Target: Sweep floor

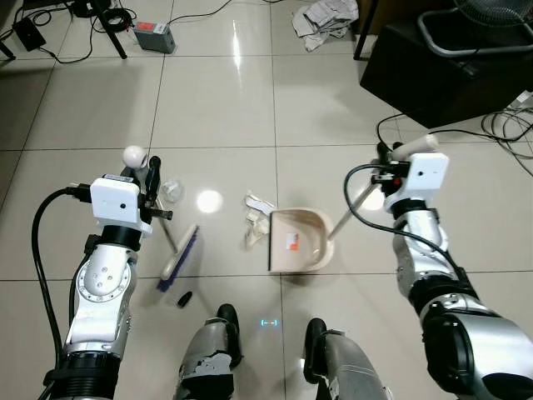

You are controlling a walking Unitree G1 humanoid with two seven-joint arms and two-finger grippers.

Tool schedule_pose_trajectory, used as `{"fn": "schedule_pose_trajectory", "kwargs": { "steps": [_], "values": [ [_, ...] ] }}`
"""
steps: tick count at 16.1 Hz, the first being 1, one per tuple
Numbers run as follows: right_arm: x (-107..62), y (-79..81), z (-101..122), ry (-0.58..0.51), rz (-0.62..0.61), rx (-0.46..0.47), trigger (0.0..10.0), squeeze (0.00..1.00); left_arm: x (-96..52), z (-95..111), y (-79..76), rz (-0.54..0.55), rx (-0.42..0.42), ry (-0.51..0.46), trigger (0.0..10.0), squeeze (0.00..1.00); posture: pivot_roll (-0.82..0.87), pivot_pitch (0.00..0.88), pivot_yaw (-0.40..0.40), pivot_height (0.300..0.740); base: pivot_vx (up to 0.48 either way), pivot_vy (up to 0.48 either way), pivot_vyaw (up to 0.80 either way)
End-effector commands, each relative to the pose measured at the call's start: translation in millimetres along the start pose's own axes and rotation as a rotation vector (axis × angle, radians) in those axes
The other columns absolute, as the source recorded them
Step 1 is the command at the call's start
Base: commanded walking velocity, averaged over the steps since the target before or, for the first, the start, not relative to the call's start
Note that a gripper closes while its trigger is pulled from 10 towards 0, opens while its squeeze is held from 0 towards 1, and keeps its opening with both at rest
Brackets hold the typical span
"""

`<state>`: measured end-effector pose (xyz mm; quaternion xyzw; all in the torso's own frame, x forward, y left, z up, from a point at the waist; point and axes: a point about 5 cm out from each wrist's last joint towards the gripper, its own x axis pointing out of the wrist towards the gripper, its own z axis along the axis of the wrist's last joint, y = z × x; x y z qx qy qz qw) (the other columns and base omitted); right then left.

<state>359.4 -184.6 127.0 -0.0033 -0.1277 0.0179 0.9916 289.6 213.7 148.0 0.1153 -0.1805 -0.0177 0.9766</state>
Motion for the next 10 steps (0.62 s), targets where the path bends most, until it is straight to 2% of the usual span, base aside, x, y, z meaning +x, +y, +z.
{"fn": "schedule_pose_trajectory", "kwargs": {
  "steps": [1,6,10],
  "values": [
    [-5.8,1.0,-7,0.022,0.001,0.006,10.0,0.00,-0.1,1,0.4,0.000,0.004,-0.006,10.0,0.00,0.16,0.365,0.021,0.740,0.000,0.000,0.00],
    [-3.5,0.0,-4,0.003,-0.013,0.034,10.0,0.00,2.9,0,-0.3,0.017,-0.010,-0.008,10.0,0.00,0.14,0.353,0.011,0.740,0.000,0.000,0.00],
    [-4.3,6.7,-6,0.012,0.007,0.034,10.0,0.00,11.2,-6,-6.8,0.018,-0.030,-0.004,10.0,0.00,0.12,0.350,-0.007,0.740,0.000,0.000,0.00]
  ]
}}
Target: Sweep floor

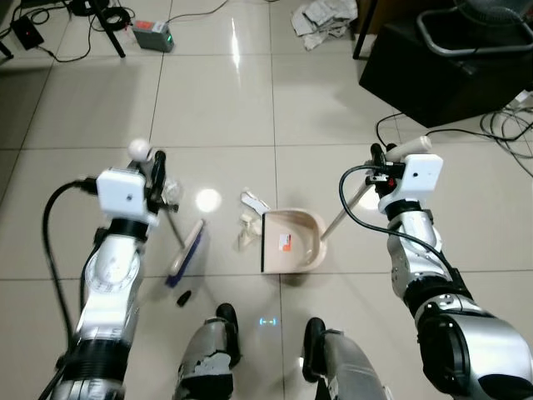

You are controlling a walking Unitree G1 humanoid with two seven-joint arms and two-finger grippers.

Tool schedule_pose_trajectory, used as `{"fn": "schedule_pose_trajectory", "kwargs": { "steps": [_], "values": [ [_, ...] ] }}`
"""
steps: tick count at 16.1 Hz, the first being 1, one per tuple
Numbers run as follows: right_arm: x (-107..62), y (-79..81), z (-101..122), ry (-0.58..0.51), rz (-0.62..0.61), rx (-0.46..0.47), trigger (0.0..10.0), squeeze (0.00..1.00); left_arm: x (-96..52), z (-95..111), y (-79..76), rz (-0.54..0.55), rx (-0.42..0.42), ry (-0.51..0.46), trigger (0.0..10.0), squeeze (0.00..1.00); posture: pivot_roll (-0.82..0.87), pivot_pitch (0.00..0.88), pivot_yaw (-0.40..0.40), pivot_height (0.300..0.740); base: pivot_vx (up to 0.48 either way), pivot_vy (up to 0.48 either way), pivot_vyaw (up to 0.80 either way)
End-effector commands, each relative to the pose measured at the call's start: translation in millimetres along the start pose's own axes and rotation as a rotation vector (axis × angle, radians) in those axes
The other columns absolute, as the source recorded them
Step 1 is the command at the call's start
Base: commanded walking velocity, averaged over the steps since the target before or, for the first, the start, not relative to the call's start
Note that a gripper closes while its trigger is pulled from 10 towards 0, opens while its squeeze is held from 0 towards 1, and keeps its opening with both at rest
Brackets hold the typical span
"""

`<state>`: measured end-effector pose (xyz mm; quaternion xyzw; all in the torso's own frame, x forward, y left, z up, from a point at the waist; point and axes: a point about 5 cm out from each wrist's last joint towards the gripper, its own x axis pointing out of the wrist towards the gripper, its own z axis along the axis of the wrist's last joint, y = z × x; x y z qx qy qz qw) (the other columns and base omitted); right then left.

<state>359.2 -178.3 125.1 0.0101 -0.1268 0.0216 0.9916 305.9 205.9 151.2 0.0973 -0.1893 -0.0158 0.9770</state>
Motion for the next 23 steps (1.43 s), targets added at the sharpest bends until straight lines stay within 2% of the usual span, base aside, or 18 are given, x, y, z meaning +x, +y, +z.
{"fn": "schedule_pose_trajectory", "kwargs": {
  "steps": [1,7,11,14,20,23],
  "values": [
    [-4.0,1.8,-5,0.017,0.005,0.002,10.0,0.00,-1.4,-5,-3.9,0.006,-0.009,0.008,10.0,0.00,0.12,0.347,-0.013,0.740,0.000,0.000,0.00],
    [-4.8,10.1,-9,0.038,0.007,-0.013,10.0,0.00,12.8,-11,-39.3,-0.009,-0.070,0.004,10.0,0.00,0.09,0.336,-0.032,0.740,0.000,0.000,0.00],
    [-6.4,9.8,-11,0.051,0.004,-0.028,10.0,0.00,16.4,-13,-51.9,0.003,-0.094,0.003,10.0,0.00,0.08,0.334,-0.043,0.740,0.000,0.000,0.00],
    [-6.8,11.3,-12,0.062,0.013,-0.035,10.0,0.00,23.6,-12,-57.3,0.056,-0.175,0.004,10.0,0.00,0.07,0.340,-0.047,0.740,0.000,0.000,0.00],
    [-6.7,11.3,-13,0.073,0.013,-0.043,10.0,0.00,30.7,-5,-67.6,0.033,-0.254,-0.029,10.0,0.00,0.07,0.332,-0.045,0.740,0.000,0.000,0.00],
    [-7.0,10.6,-14,0.081,0.013,-0.048,10.0,0.00,37.5,8,-84.3,-0.007,-0.342,-0.066,10.0,0.00,0.07,0.329,-0.046,0.740,0.000,0.000,0.00]
  ]
}}
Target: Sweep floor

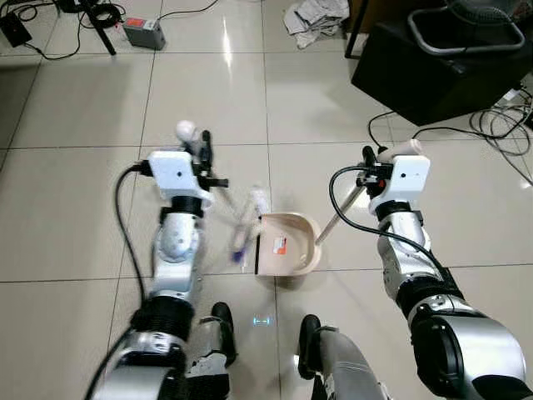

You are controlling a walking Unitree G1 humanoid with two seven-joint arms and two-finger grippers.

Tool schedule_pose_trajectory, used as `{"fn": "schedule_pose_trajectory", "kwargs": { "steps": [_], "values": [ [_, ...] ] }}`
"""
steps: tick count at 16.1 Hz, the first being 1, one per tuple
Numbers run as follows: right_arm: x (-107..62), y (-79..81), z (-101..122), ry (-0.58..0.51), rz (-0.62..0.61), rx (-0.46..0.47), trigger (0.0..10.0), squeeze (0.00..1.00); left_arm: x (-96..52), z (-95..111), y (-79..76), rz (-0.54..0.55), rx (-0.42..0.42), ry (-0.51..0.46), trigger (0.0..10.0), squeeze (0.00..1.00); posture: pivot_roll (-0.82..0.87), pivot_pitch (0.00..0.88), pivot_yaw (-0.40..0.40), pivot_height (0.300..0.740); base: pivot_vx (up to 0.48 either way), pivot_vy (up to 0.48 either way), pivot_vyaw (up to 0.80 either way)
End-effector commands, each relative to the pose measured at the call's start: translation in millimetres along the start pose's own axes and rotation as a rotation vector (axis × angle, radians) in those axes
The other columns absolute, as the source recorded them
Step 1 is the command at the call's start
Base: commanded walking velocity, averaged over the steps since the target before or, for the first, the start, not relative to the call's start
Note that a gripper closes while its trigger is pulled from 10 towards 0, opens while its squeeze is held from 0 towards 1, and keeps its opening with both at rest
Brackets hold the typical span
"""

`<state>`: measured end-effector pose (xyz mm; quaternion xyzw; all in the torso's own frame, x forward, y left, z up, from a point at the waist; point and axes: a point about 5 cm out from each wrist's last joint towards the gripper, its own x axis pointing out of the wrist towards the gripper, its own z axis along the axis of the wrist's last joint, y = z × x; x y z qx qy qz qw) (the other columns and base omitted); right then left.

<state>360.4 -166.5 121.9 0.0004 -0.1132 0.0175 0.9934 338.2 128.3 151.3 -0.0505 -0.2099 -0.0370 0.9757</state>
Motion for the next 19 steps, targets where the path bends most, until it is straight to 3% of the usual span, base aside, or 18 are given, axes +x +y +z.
{"fn": "schedule_pose_trajectory", "kwargs": {
  "steps": [1,5,9,11,15,19],
  "values": [
    [-7.1,-0.5,-10,0.052,0.021,-0.030,10.0,0.00,3.7,5,-15.2,-0.044,-0.074,-0.020,10.0,0.00,0.07,0.326,-0.045,0.740,0.000,0.000,0.00],
    [-4.8,-0.2,-9,0.053,0.021,-0.030,10.0,0.00,11.3,17,-27.1,-0.087,-0.156,-0.061,10.0,0.00,0.08,0.325,-0.043,0.740,0.000,0.000,0.00],
    [-4.0,0.5,-8,0.053,0.021,-0.030,10.0,0.00,11.8,26,-18.3,-0.159,-0.066,-0.094,10.0,0.00,0.08,0.316,-0.040,0.740,0.000,0.000,0.00],
    [-4.5,-0.7,-8,0.054,0.016,-0.031,10.0,0.00,10.4,36,5.9,-0.169,0.021,-0.119,10.0,0.00,0.08,0.305,-0.035,0.740,0.000,0.000,0.00],
    [-5.1,-5.6,-8,0.051,0.002,-0.031,10.0,0.00,11.5,48,56.3,-0.087,0.128,-0.128,10.0,0.00,0.09,0.291,-0.036,0.740,0.000,0.000,0.00],
    [-5.7,-9.8,-8,0.047,-0.006,-0.038,10.0,0.00,10.0,45,78.1,-0.060,0.219,-0.091,10.0,0.00,0.08,0.283,-0.038,0.740,0.000,0.000,0.00]
  ]
}}
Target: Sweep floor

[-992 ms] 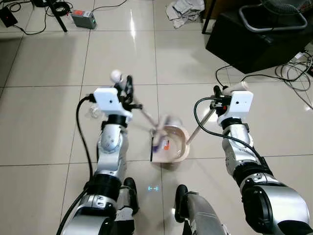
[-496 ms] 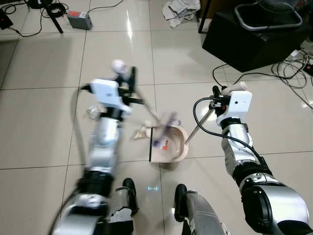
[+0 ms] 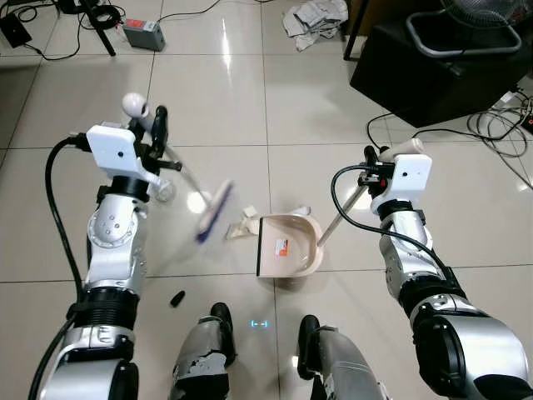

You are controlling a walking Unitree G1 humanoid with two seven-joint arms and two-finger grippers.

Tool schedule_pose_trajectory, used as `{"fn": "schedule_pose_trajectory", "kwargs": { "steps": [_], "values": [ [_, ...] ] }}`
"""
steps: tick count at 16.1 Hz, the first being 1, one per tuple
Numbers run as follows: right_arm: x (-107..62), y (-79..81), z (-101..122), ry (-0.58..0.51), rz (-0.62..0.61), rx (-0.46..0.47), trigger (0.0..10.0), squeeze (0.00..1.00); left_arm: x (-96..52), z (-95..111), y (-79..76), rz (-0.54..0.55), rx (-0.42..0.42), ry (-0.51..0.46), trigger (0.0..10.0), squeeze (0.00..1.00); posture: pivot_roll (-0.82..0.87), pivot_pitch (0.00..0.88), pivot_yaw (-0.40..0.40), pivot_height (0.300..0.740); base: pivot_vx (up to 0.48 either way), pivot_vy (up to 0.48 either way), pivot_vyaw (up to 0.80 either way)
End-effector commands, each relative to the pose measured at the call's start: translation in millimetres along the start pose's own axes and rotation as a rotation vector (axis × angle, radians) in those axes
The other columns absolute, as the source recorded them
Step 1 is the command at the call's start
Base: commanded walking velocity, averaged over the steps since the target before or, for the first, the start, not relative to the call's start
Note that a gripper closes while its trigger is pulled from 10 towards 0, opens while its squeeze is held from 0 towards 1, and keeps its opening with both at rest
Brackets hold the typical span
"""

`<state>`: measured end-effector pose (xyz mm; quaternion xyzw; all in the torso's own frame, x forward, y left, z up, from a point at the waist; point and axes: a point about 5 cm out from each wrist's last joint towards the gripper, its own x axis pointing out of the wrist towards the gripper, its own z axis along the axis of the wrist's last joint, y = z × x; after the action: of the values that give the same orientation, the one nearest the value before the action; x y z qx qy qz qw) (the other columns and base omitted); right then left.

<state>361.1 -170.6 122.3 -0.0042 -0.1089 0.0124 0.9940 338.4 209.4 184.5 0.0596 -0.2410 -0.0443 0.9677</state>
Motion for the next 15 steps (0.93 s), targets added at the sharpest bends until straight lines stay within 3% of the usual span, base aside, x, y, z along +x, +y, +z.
{"fn": "schedule_pose_trajectory", "kwargs": {
  "steps": [1,3,4,6,8,15],
  "values": [
    [-6.4,-7.8,-8,0.038,-0.002,-0.033,10.0,0.00,-1.0,-3,1.8,-0.006,0.034,-0.005,10.0,0.00,0.08,0.283,-0.041,0.740,0.000,0.000,0.00],
    [-7.1,-10.2,-8,0.035,-0.005,-0.040,10.0,0.00,0.4,-20,-8.3,-0.066,0.049,0.071,10.0,0.00,0.05,0.289,-0.044,0.740,0.000,0.000,0.00],
    [-7.4,-10.4,-8,0.035,-0.005,-0.041,10.0,0.00,1.0,-22,-10.7,-0.076,0.051,0.078,10.0,0.00,0.05,0.289,-0.044,0.740,0.000,0.000,0.00],
    [-9.8,-10.6,-10,0.037,-0.005,-0.046,10.0,0.00,5.1,-28,-30.5,-0.130,0.035,0.100,10.0,0.00,0.05,0.296,-0.040,0.740,0.000,0.000,0.00],
    [-10.6,-10.4,-11,0.039,-0.005,-0.047,10.0,0.00,7.0,-30,-36.6,-0.140,0.020,0.101,10.0,0.00,0.04,0.300,-0.039,0.740,0.000,0.000,0.00],
    [-10.4,-9.4,-12,0.050,-0.009,-0.047,10.0,0.00,12.3,-29,-66.4,-0.150,-0.176,0.079,10.0,0.00,0.05,0.296,-0.037,0.740,0.000,0.000,0.00]
  ]
}}
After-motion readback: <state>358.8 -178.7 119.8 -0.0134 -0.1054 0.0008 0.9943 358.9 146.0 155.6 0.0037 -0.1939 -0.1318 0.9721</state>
